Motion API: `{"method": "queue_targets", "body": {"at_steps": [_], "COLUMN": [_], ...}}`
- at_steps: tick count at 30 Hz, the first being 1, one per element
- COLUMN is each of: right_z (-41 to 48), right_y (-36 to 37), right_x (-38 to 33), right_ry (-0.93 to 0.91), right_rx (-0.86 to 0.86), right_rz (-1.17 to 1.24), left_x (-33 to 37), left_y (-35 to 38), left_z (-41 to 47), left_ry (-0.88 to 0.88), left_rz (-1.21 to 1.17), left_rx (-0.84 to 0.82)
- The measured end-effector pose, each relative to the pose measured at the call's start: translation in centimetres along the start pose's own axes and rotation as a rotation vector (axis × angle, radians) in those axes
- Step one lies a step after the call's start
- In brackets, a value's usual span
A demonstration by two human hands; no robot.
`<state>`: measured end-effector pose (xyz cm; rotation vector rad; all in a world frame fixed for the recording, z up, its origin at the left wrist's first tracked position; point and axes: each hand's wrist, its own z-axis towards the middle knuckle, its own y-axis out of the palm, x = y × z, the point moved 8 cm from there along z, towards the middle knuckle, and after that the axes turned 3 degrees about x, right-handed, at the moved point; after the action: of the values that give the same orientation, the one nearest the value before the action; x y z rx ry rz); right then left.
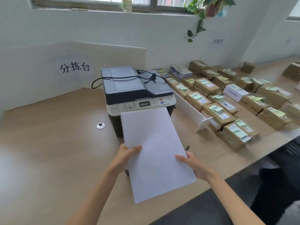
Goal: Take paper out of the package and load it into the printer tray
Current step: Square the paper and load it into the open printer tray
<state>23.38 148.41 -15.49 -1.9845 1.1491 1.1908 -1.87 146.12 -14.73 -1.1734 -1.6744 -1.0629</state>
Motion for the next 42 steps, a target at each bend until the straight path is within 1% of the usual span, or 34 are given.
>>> {"method": "queue_targets", "body": {"at_steps": [2,5,8,10,12,15,16,17,18,19,20,21,22,24,25,27,30,33,38,42], "right_z": [-0.4,-0.7,-0.3,0.3,1.4,3.3,4.0,4.6,5.3,6.0,6.6,7.1,7.7,8.7,9.2,10.0,11.2,12.4,13.7,14.4], "right_y": [-2.7,-5.1,-6.6,-7.4,-7.9,-8.5,-8.7,-8.9,-9.2,-9.5,-9.8,-10.2,-10.6,-11.2,-11.5,-12.0,-12.8,-13.4,-14.3,-14.3], "right_x": [-0.3,-1.2,-1.9,-2.1,-2.1,-2.0,-2.0,-1.9,-1.9,-2.0,-2.2,-2.4,-2.7,-3.0,-3.0,-2.8,-2.3,-1.5,0.1,0.9], "right_ry": [-0.008,-0.035,-0.087,-0.115,-0.126,-0.122,-0.115,-0.106,-0.098,-0.093,-0.091,-0.091,-0.093,-0.094,-0.089,-0.072,-0.047,-0.014,0.032,0.086], "right_rx": [-0.015,-0.027,0.005,0.032,0.037,0.038,0.042,0.054,0.070,0.085,0.102,0.120,0.140,0.175,0.189,0.214,0.235,0.244,0.221,0.165], "right_rz": [0.029,-0.020,-0.030,-0.006,0.069,0.146,0.162,0.179,0.195,0.205,0.216,0.224,0.230,0.252,0.270,0.302,0.314,0.314,0.328,0.322], "left_x": [-0.5,-0.9,-1.1,-0.9,-0.8,-1.8,-2.4,-3.0,-3.6,-4.3,-5.4,-7.0,-8.7,-11.6,-12.5,-13.4,-13.7,-13.0,-13.0,-14.3], "left_y": [2.3,4.7,5.7,6.3,6.5,5.3,4.8,4.3,3.7,2.9,2.4,2.2,2.1,1.5,1.3,0.9,0.9,1.1,2.0,2.1], "left_z": [0.6,1.1,1.3,1.6,1.8,2.2,2.2,2.2,2.1,2.2,2.3,2.4,2.4,2.7,2.8,3.3,3.6,4.2,3.3,1.6], "left_ry": [-0.027,-0.100,-0.124,-0.123,-0.124,-0.145,-0.150,-0.145,-0.128,-0.091,-0.055,-0.056,-0.087,-0.133,-0.134,-0.111,-0.124,-0.180,-0.209,-0.258], "left_rz": [-0.042,-0.080,-0.074,-0.084,-0.098,-0.208,-0.186,-0.086,0.093,0.331,0.583,0.801,0.956,1.164,1.255,1.410,1.542,1.564,1.615,1.631], "left_rx": [0.018,0.051,0.089,0.043,-0.005,0.067,0.106,0.141,0.174,0.195,0.178,0.125,0.061,-0.026,-0.039,0.002,0.072,0.097,0.008,-0.012]}}
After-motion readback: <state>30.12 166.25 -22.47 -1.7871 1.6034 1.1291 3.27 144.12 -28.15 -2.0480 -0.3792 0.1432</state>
